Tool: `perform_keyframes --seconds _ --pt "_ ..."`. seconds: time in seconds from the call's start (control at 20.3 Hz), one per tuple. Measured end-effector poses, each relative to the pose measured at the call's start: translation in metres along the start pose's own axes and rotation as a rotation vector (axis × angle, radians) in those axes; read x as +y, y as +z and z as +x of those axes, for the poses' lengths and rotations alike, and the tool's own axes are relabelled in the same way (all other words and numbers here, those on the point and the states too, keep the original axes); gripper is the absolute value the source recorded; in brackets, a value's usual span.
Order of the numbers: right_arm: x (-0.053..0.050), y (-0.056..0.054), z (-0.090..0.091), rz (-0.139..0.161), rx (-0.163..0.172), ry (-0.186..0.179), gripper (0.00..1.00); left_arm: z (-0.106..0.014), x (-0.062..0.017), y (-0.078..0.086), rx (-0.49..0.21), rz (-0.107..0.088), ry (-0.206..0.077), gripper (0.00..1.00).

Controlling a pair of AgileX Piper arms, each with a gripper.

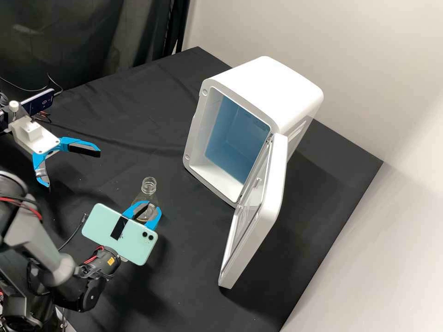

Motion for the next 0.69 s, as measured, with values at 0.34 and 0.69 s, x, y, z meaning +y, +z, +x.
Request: perform_keyframes --seconds 0.34,0.69 --pt "0.013 -0.018 -0.015 -0.015 -0.014 0.117 0.00 -0.001 0.0023 0.001 -0.005 0.001 0.010 1.00" --pt "0.006 -0.012 -0.008 0.016 0.004 0.052 1.00 -0.002 0.0012 0.001 -0.001 -0.001 0.007 1.00"
